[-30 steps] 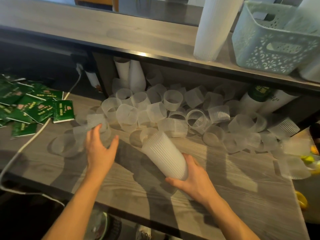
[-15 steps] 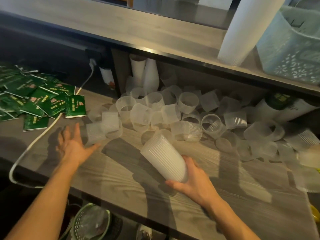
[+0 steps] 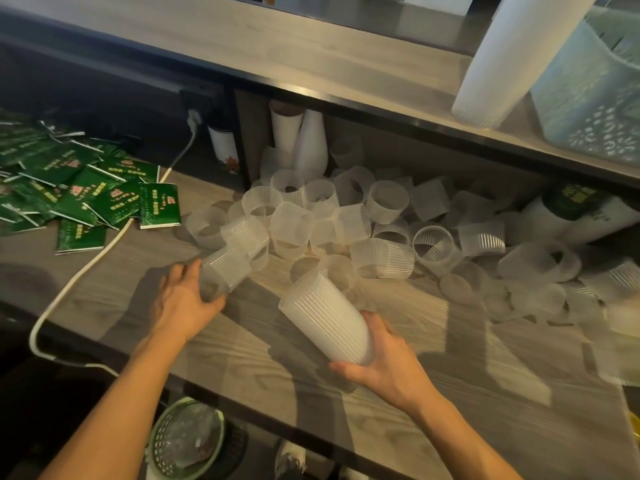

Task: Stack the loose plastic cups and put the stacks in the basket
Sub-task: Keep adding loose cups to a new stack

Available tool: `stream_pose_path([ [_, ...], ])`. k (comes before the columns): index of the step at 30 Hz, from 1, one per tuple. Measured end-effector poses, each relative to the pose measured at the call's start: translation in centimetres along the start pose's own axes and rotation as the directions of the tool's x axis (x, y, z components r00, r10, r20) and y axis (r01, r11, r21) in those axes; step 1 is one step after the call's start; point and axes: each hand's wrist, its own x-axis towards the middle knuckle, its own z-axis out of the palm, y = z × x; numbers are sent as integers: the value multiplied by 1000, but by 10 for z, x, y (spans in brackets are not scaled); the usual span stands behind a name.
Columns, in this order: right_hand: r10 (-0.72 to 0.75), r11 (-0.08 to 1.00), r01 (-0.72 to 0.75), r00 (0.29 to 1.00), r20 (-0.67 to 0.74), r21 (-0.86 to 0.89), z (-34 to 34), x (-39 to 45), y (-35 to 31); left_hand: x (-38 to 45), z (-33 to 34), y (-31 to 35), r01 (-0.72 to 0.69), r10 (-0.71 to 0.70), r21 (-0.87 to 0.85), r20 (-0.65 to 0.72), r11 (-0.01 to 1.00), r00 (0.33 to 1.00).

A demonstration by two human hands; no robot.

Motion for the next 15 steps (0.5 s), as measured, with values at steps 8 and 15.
stream_pose_path([
  [8,18,1000,-18,1000,11,20,-2,-10,8,-37,11,36,-45,52,-74,91,996,995],
  [15,38,999,-38,999,-1,14,-3,-17,19,-60,19,43,-64,71,-117,61,991,996],
])
